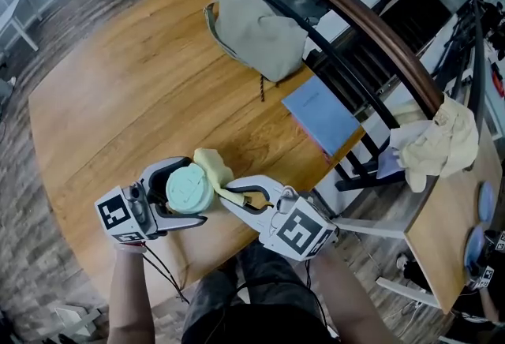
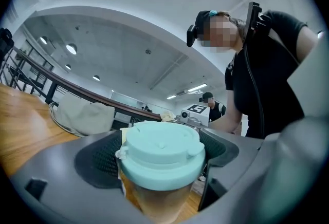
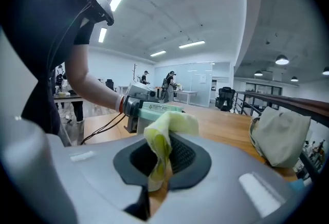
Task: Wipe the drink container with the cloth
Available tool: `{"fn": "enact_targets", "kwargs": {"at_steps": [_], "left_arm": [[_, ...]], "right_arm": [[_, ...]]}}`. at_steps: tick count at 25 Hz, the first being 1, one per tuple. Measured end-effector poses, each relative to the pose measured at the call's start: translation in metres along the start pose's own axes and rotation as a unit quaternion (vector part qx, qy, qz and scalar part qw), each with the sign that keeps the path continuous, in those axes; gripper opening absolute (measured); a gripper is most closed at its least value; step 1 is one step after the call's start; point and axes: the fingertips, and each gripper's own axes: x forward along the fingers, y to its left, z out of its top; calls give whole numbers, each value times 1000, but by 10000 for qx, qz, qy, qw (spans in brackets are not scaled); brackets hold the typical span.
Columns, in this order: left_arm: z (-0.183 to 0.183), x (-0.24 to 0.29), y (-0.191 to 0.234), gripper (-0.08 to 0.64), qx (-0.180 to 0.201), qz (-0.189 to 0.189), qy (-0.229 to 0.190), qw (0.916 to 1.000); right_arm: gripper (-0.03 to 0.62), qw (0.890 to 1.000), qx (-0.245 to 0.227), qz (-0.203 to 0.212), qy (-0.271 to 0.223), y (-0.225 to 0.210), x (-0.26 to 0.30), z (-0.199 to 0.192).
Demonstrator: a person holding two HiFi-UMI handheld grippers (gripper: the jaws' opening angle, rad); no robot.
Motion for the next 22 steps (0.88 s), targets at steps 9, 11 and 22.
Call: {"fn": "enact_targets", "kwargs": {"at_steps": [9, 11, 22], "left_arm": [[0, 2, -4, 468, 39, -149, 76, 9999], [0, 2, -4, 468, 40, -138, 82, 9999], [1, 4, -5, 468, 50, -72, 147, 9999]], "right_arm": [[25, 9975, 370, 575, 186, -4, 11, -22], [25, 9961, 582, 651, 86, -4, 12, -26], [25, 9911, 1086, 725, 248, 3, 12, -61]]}}
